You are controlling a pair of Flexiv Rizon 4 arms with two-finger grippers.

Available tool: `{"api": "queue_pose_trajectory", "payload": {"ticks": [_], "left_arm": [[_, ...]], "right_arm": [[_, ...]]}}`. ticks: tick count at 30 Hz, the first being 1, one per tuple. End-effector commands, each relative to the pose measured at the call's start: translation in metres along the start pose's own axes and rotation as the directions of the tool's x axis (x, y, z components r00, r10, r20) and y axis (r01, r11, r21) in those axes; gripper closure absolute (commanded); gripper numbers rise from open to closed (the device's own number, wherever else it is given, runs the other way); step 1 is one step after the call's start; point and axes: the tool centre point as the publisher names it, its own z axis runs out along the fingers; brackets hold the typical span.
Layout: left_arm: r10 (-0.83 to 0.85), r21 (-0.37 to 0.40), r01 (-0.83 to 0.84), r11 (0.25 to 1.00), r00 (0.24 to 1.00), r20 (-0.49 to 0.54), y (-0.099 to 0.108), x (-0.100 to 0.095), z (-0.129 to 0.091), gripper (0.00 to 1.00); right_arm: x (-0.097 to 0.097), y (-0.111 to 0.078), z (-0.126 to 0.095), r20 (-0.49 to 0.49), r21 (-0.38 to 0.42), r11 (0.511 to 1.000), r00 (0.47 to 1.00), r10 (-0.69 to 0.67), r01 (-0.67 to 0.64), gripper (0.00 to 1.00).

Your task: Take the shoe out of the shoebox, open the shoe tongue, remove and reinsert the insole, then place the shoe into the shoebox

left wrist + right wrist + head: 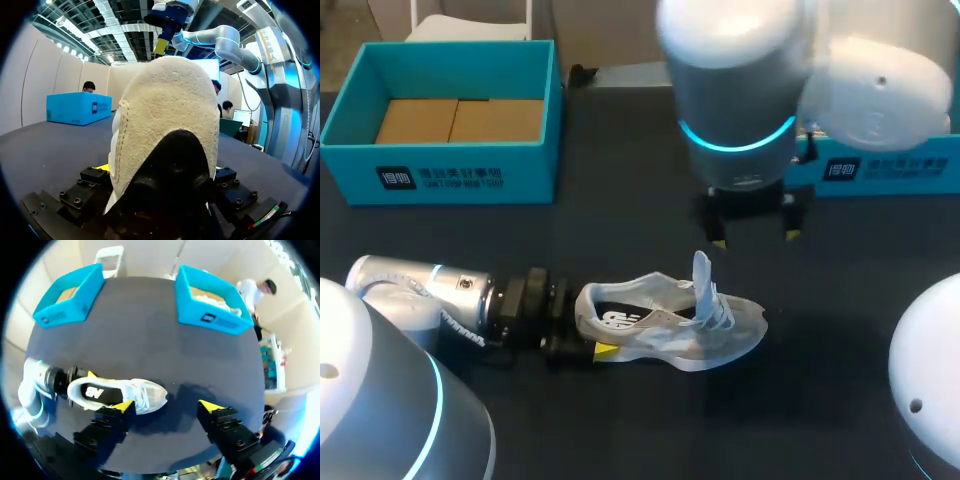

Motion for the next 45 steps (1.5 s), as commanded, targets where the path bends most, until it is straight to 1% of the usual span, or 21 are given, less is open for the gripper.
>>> {"api": "queue_pose_trajectory", "payload": {"ticks": [1, 5, 7, 9, 10, 11, 20, 21, 22, 23, 24, 26, 27, 29, 30, 31, 32, 40, 41, 43, 45], "left_arm": [[0.001, 0.002, -0.001, 1.000, 1.000, 0.002, 0.000, 0.001, 0.000, 1.00], [0.001, 0.002, -0.001, 1.000, 1.000, 0.002, 0.000, 0.001, 0.000, 1.00], [0.001, 0.002, -0.001, 1.000, 1.000, 0.002, 0.000, 0.001, 0.000, 1.00], [0.001, 0.002, -0.001, 1.000, 1.000, 0.002, 0.000, 0.001, 0.000, 1.00], [0.001, 0.002, -0.001, 1.000, 1.000, 0.002, 0.000, 0.001, 0.000, 1.00], [0.001, 0.002, -0.001, 1.000, 1.000, 0.002, 0.000, 0.001, 0.000, 1.00], [0.001, 0.002, -0.001, 1.000, 1.000, 0.002, 0.000, 0.001, 0.000, 1.00], [0.001, 0.002, -0.001, 1.000, 1.000, 0.002, 0.000, 0.001, 0.000, 1.00], [0.001, 0.002, -0.001, 1.000, 1.000, 0.002, 0.000, 0.001, 0.000, 1.00], [0.001, 0.002, -0.001, 1.000, 1.000, 0.002, 0.000, 0.001, 0.000, 1.00], [0.001, 0.002, -0.001, 1.000, 1.000, 0.002, 0.000, 0.001, 0.000, 1.00], [0.001, 0.002, -0.001, 1.000, 1.000, 0.002, 0.000, 0.001, 0.000, 1.00], [0.001, 0.002, -0.001, 1.000, 1.000, 0.002, 0.000, 0.001, 0.000, 1.00], [0.001, 0.002, -0.001, 1.000, 1.000, 0.002, 0.000, 0.001, 0.000, 1.00], [0.001, 0.002, -0.001, 1.000, 1.000, 0.002, 0.000, 0.001, 0.000, 1.00], [0.001, 0.002, -0.001, 1.000, 1.000, 0.002, 0.000, 0.001, 0.000, 1.00], [0.001, 0.002, -0.001, 1.000, 1.000, 0.002, 0.000, 0.001, 0.000, 1.00], [0.001, 0.002, -0.001, 1.000, 1.000, 0.002, 0.000, 0.001, 0.000, 1.00], [0.001, 0.002, -0.001, 1.000, 1.000, 0.002, 0.000, 0.001, 0.000, 1.00], [0.001, 0.002, -0.001, 1.000, 1.000, 0.002, 0.000, 0.001, 0.000, 1.00], [0.001, 0.002, -0.001, 1.000, 1.000, 0.002, 0.000, 0.001, 0.000, 1.00]], "right_arm": [[0.014, -0.003, -0.013, 0.180, -0.015, 0.997, 0.981, -0.068, 0.072, 1.00], [0.024, -0.008, -0.021, 0.127, -0.024, 0.983, 0.975, -0.180, 0.184, 1.00], [0.030, -0.012, -0.025, -0.001, -0.030, 0.955, 0.955, -0.297, 0.297, 1.00], [0.038, -0.016, -0.027, -0.054, -0.028, 0.926, 0.924, -0.378, 0.377, 1.00], [0.043, -0.017, -0.025, -0.016, 0.007, 0.923, 0.922, -0.386, 0.386, 1.00], [0.046, -0.017, -0.020, 0.078, 0.050, 0.935, 0.932, -0.355, 0.352, 1.00], [0.046, -0.017, -0.020, 0.078, 0.050, 0.935, 0.932, -0.355, 0.352, 1.00], [0.052, -0.019, -0.019, 0.095, 0.030, 0.924, 0.919, -0.383, 0.382, 1.00], [0.061, -0.021, -0.018, 0.089, -0.015, 0.897, 0.894, -0.440, 0.443, 1.00], [0.066, -0.023, -0.019, 0.068, -0.027, 0.888, 0.887, -0.456, 0.459, 1.00], [0.073, -0.024, -0.018, 0.050, -0.065, 0.860, 0.862, -0.504, 0.506, 1.00], [0.076, -0.026, -0.016, 0.014, -0.125, 0.830, 0.838, -0.546, 0.543, 1.00], [0.080, -0.027, -0.014, -0.019, -0.161, 0.801, 0.809, -0.587, 0.577, 1.00], [0.085, -0.029, -0.011, -0.041, -0.195, 0.778, 0.787, -0.615, 0.597, 1.00], [0.089, -0.030, -0.008, -0.066, -0.204, 0.757, 0.763, -0.643, 0.621, 1.00], [0.091, -0.030, -0.007, -0.065, -0.230, 0.715, 0.723, -0.688, 0.660, 1.00], [0.090, -0.031, -0.007, -0.062, -0.222, 0.698, 0.704, -0.707, 0.681, 1.00], [0.090, -0.031, -0.007, -0.062, -0.222, 0.698, 0.704, -0.707, 0.681, 1.00], [0.099, -0.030, -0.006, -0.061, -0.221, 0.658, 0.664, -0.746, 0.719, 1.00], [0.116, -0.030, -0.003, -0.046, -0.212, 0.605, 0.611, -0.790, 0.767, 1.00], [0.130, -0.032, -0.002, -0.031, -0.230, 0.535, 0.543, -0.839, 0.813, 1.00]]}}
